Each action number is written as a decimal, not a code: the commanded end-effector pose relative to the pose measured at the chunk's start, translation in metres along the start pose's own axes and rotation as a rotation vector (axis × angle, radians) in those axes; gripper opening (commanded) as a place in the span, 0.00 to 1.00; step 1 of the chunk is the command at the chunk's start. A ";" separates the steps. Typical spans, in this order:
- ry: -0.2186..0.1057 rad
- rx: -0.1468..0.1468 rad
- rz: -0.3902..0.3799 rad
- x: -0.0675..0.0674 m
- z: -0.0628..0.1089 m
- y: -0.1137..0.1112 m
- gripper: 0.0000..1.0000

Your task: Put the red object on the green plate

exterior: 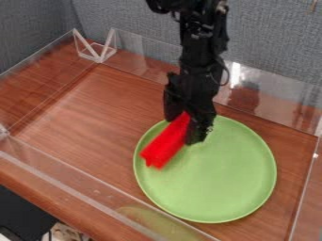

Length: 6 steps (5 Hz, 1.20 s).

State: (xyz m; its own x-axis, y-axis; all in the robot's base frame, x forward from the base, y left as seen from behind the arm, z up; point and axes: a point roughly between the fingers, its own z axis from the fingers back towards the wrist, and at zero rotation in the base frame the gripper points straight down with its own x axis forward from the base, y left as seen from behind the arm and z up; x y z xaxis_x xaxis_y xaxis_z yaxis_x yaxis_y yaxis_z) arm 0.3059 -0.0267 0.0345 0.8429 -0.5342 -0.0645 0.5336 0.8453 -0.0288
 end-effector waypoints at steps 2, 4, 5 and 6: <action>-0.073 0.053 -0.041 0.014 0.015 -0.009 0.00; -0.145 0.101 -0.213 0.020 0.039 -0.037 0.00; -0.153 0.097 -0.263 0.022 0.035 -0.043 0.00; -0.157 0.087 -0.314 0.024 0.027 -0.049 0.00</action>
State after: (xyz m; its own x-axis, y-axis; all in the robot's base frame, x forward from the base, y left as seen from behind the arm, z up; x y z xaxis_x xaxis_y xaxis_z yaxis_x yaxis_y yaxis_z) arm 0.2981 -0.0774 0.0496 0.6483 -0.7593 0.0559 0.7584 0.6505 0.0404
